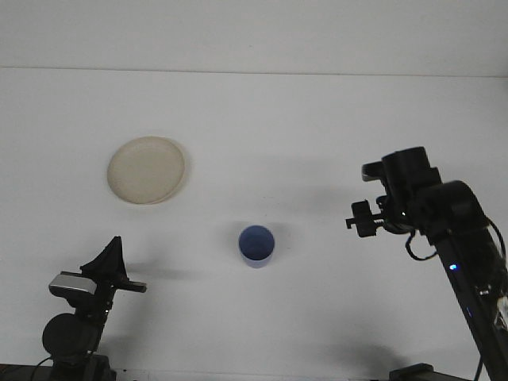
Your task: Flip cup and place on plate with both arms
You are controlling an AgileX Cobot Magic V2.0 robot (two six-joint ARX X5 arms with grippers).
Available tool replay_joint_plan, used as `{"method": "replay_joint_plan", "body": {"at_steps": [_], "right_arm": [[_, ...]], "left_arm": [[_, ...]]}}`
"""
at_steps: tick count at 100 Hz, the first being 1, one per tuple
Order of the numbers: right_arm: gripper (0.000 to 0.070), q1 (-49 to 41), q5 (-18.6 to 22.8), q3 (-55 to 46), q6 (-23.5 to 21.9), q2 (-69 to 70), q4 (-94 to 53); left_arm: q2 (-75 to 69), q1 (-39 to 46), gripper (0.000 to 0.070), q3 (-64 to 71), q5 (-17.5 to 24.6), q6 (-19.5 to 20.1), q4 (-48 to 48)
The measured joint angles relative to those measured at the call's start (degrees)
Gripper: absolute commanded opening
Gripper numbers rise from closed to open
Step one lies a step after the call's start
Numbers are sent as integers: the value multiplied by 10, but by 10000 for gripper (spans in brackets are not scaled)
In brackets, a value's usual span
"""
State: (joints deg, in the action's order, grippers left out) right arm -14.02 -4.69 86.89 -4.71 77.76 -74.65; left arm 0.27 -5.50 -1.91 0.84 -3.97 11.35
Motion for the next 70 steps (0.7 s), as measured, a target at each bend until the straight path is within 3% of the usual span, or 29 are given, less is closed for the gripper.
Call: {"method": "replay_joint_plan", "body": {"at_steps": [18, 41, 70], "right_arm": [[471, 55, 2, -174, 2, -139, 131], [470, 58, 4, -376, 2, -309, 295], [451, 58, 19, -488, 19, -473, 524]], "left_arm": [[0, 0, 11, 0, 0, 0, 0], [0, 0, 11, 0, 0, 0, 0], [0, 0, 11, 0, 0, 0, 0]]}}
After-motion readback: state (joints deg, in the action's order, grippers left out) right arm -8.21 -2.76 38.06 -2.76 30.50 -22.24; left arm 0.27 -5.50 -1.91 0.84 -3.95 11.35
